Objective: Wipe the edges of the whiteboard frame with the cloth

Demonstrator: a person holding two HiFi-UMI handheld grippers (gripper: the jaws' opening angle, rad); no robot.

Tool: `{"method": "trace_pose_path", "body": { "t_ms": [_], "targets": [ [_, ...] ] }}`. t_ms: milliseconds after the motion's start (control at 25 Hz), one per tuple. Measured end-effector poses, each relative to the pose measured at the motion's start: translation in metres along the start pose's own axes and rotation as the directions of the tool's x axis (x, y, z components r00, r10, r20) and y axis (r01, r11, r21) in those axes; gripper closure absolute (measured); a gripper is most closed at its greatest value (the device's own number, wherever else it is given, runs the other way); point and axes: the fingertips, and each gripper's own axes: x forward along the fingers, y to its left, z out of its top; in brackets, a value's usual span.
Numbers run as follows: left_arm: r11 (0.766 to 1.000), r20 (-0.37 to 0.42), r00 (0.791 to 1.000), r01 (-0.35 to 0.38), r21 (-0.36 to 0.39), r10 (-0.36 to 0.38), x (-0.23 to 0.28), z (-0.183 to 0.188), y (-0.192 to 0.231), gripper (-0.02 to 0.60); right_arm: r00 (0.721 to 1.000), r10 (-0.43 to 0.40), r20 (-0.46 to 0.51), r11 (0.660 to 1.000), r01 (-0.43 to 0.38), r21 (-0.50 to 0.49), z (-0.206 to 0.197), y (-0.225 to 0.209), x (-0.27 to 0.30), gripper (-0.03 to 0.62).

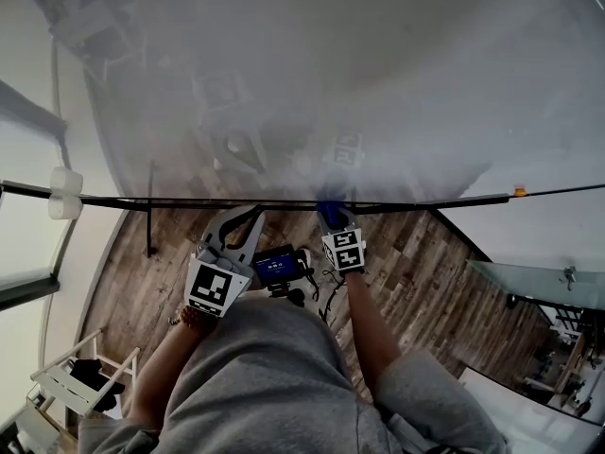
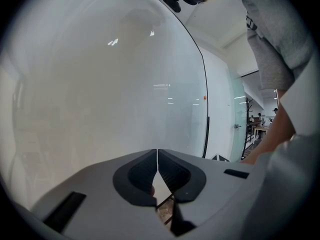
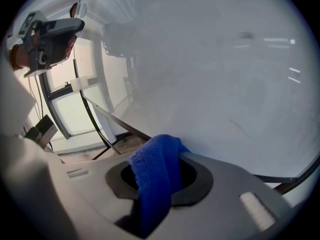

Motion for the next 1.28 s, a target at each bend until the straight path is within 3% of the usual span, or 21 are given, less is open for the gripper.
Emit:
{"method": "trace_pose_path", "body": {
  "t_ms": [1280],
  "targets": [
    [0.995, 0.024, 0.995, -0.091, -0.052, 0.092, -0.058, -0.016, 0.069, 0.566, 0.999, 0.046, -0.011, 0.999, -0.046, 0.012, 0.028, 0.069, 0.031, 0.485]
  ]
}}
